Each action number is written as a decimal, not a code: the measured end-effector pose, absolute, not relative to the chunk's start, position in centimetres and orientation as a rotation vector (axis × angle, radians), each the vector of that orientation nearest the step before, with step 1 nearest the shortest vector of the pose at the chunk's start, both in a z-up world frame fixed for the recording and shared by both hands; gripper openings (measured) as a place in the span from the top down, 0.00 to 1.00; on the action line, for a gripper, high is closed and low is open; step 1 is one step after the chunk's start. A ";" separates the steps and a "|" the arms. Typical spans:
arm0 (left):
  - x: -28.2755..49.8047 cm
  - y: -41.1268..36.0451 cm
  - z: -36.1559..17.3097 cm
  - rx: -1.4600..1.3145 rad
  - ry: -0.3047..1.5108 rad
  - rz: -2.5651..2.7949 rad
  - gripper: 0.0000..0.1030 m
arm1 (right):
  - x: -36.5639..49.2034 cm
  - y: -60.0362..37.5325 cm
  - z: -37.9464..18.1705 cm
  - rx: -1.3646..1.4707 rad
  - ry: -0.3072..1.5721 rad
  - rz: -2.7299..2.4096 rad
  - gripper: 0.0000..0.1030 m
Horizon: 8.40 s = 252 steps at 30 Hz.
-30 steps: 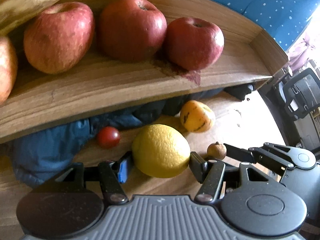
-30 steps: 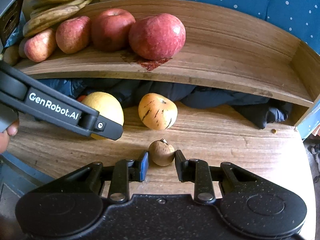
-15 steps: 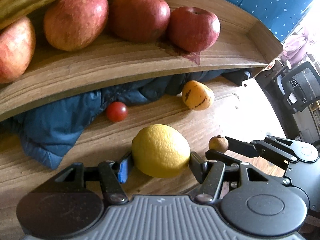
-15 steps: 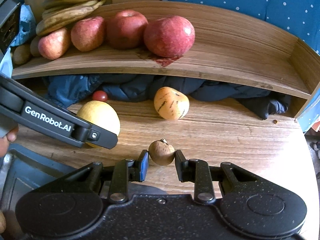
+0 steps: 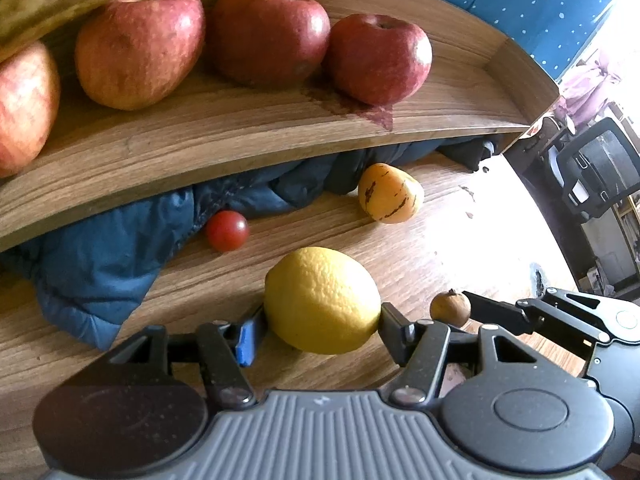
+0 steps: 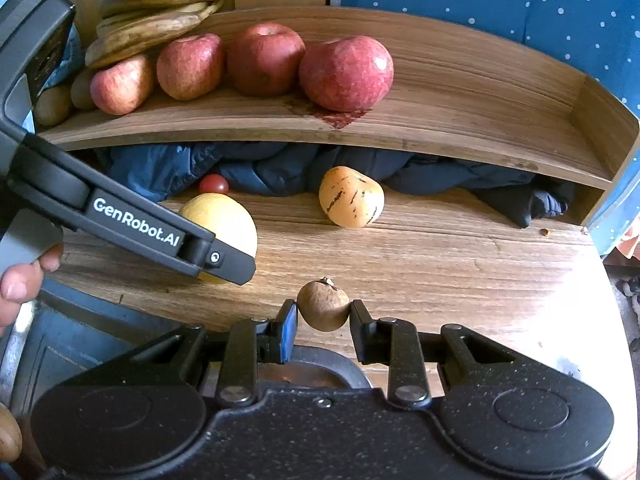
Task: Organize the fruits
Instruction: 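Carry the lemon in the left tool over the tray while the right tool carries the brown fruit, then open the left tool to drop the lemon while the right tool releases the brown fruit onto the tray, then move both open tools back from the tray toward the fruit row, then close the left tool on the red cherry tomato while the right tool grasps the striped pepino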
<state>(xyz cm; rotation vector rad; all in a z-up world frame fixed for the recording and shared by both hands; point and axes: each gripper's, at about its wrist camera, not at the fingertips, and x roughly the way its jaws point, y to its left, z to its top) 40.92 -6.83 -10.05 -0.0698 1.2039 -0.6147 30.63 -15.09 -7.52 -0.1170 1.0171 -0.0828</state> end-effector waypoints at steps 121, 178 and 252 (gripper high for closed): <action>19.9 4.5 -3.9 -0.059 1.213 -0.240 0.01 | 15.8 -8.9 -3.4 -0.110 0.983 0.257 0.08; 27.5 -3.7 -3.2 0.211 1.240 -0.284 0.01 | 17.0 -16.3 -3.2 -0.070 1.017 -0.030 0.01; 45.0 -6.4 -11.7 -0.195 1.114 -0.366 0.49 | 37.3 -16.1 -8.6 -0.235 0.941 -0.073 0.30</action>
